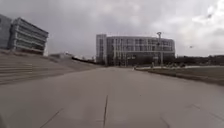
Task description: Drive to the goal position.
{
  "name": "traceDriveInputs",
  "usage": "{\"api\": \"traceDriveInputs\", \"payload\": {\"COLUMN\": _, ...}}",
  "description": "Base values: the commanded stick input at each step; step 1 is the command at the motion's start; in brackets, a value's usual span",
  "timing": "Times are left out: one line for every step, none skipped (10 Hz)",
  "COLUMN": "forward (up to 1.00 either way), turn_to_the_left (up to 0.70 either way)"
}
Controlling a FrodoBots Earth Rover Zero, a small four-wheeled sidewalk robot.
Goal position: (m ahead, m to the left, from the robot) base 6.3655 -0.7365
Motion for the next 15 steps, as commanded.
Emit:
{"api": "traceDriveInputs", "payload": {"forward": 0.7, "turn_to_the_left": 0.0}}
{"api": "traceDriveInputs", "payload": {"forward": 0.7, "turn_to_the_left": 0.0}}
{"api": "traceDriveInputs", "payload": {"forward": 0.7, "turn_to_the_left": 0.0}}
{"api": "traceDriveInputs", "payload": {"forward": 0.7, "turn_to_the_left": 0.0}}
{"api": "traceDriveInputs", "payload": {"forward": 0.7, "turn_to_the_left": 0.0}}
{"api": "traceDriveInputs", "payload": {"forward": 0.7, "turn_to_the_left": 0.0}}
{"api": "traceDriveInputs", "payload": {"forward": 0.7, "turn_to_the_left": 0.0}}
{"api": "traceDriveInputs", "payload": {"forward": 0.7, "turn_to_the_left": 0.0}}
{"api": "traceDriveInputs", "payload": {"forward": 0.7, "turn_to_the_left": 0.0}}
{"api": "traceDriveInputs", "payload": {"forward": 0.7, "turn_to_the_left": 0.0}}
{"api": "traceDriveInputs", "payload": {"forward": 0.7, "turn_to_the_left": 0.0}}
{"api": "traceDriveInputs", "payload": {"forward": 0.7, "turn_to_the_left": 0.0}}
{"api": "traceDriveInputs", "payload": {"forward": 0.7, "turn_to_the_left": 0.0}}
{"api": "traceDriveInputs", "payload": {"forward": 0.7, "turn_to_the_left": 0.0}}
{"api": "traceDriveInputs", "payload": {"forward": 0.7, "turn_to_the_left": 0.0}}
